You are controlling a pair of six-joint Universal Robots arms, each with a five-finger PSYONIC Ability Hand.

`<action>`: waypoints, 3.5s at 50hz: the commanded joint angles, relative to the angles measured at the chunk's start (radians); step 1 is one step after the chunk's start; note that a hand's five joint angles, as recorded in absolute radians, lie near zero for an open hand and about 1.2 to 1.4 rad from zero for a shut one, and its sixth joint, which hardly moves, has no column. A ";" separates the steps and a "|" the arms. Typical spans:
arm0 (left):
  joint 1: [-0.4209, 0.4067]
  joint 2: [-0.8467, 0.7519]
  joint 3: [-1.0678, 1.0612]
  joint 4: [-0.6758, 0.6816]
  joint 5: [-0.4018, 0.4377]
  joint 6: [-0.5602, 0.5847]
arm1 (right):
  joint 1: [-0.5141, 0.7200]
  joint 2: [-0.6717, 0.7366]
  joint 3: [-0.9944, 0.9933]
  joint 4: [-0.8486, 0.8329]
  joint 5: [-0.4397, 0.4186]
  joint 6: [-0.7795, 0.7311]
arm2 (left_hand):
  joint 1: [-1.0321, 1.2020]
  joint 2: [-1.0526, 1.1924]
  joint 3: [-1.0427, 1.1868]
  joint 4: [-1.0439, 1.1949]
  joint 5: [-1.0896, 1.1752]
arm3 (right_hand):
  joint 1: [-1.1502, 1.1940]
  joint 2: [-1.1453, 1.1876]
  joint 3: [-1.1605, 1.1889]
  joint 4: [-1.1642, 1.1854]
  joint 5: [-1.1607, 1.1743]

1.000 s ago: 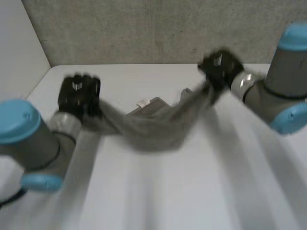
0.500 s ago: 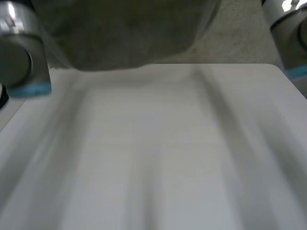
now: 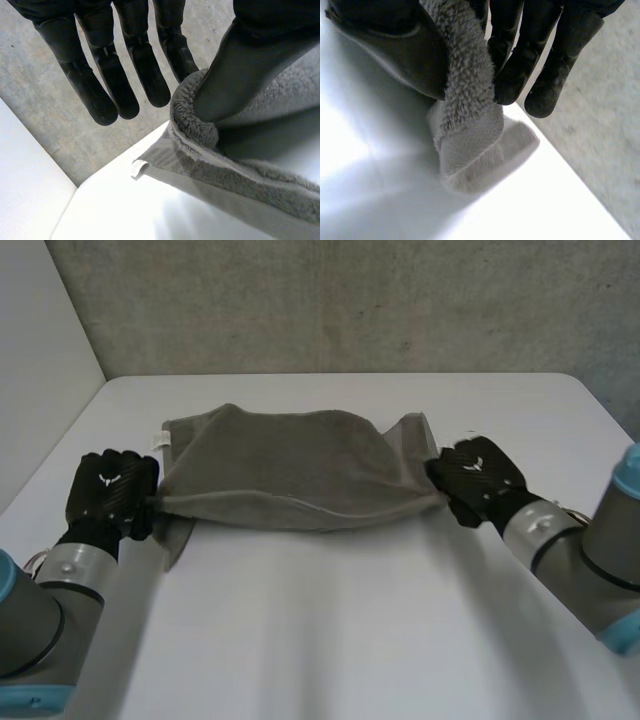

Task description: Fold the towel.

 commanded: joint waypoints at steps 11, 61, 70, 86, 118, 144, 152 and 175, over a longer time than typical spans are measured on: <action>-0.006 -0.036 -0.001 0.131 -0.010 0.018 | -0.231 -0.178 0.143 -0.134 0.077 0.289 | 0.040 0.035 0.011 0.036 0.027 | 0.059 0.066 0.057 0.056 0.061; -0.067 -0.058 -0.033 -0.148 0.211 0.153 | -0.235 -0.008 0.035 0.026 0.246 0.338 | -1.061 -1.066 -1.090 -1.064 -1.074 | 0.059 0.066 0.057 0.056 0.061; -0.067 -0.096 0.013 -0.197 0.215 0.148 | -0.237 -0.006 0.035 0.027 0.246 0.343 | -0.967 -0.972 -0.996 -0.970 -0.980 | 0.059 0.066 0.057 0.056 0.061; -0.072 -0.202 0.108 -0.197 0.211 0.131 | -0.234 -0.006 0.039 0.034 0.243 0.344 | -0.709 -0.714 -0.737 -0.712 -0.721 | 0.059 0.066 0.057 0.056 0.061; -0.086 -0.273 0.262 -0.198 0.133 0.044 | -0.234 -0.010 0.046 0.034 0.238 0.338 | -0.415 -0.420 -0.444 -0.418 -0.428 | 0.059 0.066 0.057 0.056 0.061; -0.032 0.087 0.071 -0.247 0.140 0.016 | -0.208 -0.256 0.014 0.210 0.083 0.125 | 0.040 0.035 0.011 0.036 0.027 | 0.059 0.066 0.057 0.056 0.061; 0.045 0.273 0.039 -0.316 0.143 -0.057 | -0.208 -0.347 -0.082 0.463 0.054 -0.013 | 0.040 0.035 0.011 0.036 0.027 | 0.059 0.066 0.057 0.056 0.061; 0.072 0.425 0.013 -0.398 0.180 -0.162 | -0.215 -0.410 -0.182 0.902 0.039 -0.435 | 0.040 0.035 0.011 0.036 0.027 | 0.059 0.066 0.057 0.056 0.061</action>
